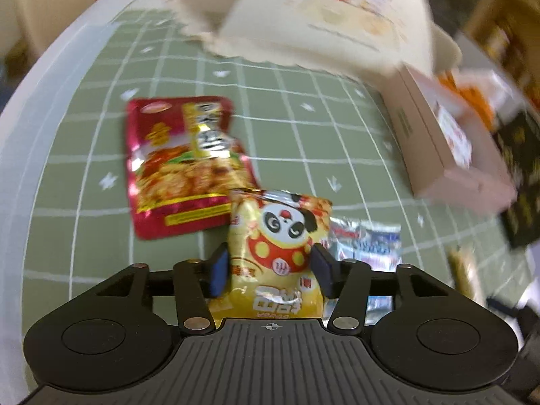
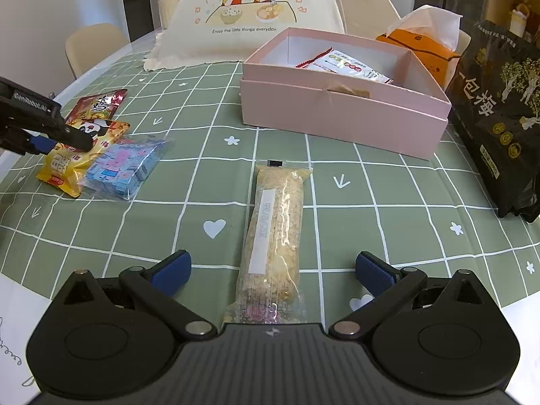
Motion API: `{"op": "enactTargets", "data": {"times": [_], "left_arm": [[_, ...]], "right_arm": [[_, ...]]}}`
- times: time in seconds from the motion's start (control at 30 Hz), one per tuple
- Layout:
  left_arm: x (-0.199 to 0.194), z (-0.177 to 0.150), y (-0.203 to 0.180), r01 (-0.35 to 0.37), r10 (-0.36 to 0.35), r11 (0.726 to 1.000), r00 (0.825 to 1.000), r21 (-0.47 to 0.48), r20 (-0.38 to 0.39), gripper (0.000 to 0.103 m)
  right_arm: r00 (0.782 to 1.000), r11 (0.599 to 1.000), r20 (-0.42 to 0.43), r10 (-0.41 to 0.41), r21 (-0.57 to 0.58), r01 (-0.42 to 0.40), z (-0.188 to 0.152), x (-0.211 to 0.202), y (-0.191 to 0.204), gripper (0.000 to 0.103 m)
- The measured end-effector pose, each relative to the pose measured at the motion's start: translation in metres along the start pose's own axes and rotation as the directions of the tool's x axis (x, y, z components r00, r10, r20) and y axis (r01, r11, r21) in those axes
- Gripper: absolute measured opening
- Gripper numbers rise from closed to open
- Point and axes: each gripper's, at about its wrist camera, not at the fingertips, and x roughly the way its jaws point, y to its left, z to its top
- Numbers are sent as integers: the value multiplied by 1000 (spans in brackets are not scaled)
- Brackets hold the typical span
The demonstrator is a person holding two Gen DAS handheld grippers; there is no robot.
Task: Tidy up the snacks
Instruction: 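Lift the panda bag and rice bar off the table with both grippers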
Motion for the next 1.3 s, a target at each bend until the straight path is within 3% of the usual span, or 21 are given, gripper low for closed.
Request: {"op": "enactTargets", "data": {"times": [0.07, 0.2, 0.27, 0.43, 0.6, 0.63, 0.8, 0.93, 1.1, 1.2, 1.23, 1.3], "left_arm": [[4, -1, -13, -18, 19, 995, 1000, 96, -8, 68], [12, -11, -33, -77, 78, 967, 997, 243, 5, 71], [12, -14, -37, -101, 99, 958, 995, 269, 19, 73], [19, -6, -37, -134, 128, 965, 991, 227, 42, 74], [20, -7, -41, -154, 144, 962, 988, 224, 60, 74], [18, -7, -39, -147, 137, 963, 989, 225, 60, 67], [-7, -24, -18, -42, 39, 993, 999, 112, 33, 64], [-35, -49, -10, -5, 3, 996, 1000, 94, 14, 63], [-67, -68, -15, 70, -70, 990, 998, 119, -3, 63], [-74, -70, -25, 90, -89, 984, 996, 155, -14, 63], [-76, -69, -29, 101, -100, 981, 995, 167, -18, 63], [-79, -70, -40, 132, -130, 972, 991, 195, -22, 63]], "right_arm": [[1000, 1000, 3, -1, 2, 1, -1, -1, 0, 103], [1000, 1000, 6, -3, 4, 3, -2, -1, 1, 103], [1000, 1000, 7, -3, 5, 3, -2, -1, 0, 103], [1000, 1000, -1, -2, 4, 2, -2, -2, 1, 103], [996, 1000, -90, 9, -3, -9, 10, 1, 0, 103], [995, 1000, -103, 5, -1, -6, 13, 2, 1, 103], [989, 1000, -144, 16, -3, -17, 25, 11, 1, 103], [990, 999, -140, -2, 39, 8, 39, 21, -2, 102], [992, 999, -119, -29, 41, 34, 55, 31, 4, 86], [992, 1000, -127, -18, 10, 20, 61, 26, 12, 50], [990, 1000, -137, -18, 1, 19, 63, 23, 13, 31], [989, 1000, -149, -10, 19, 13, 63, 11, 10, 29]]}}
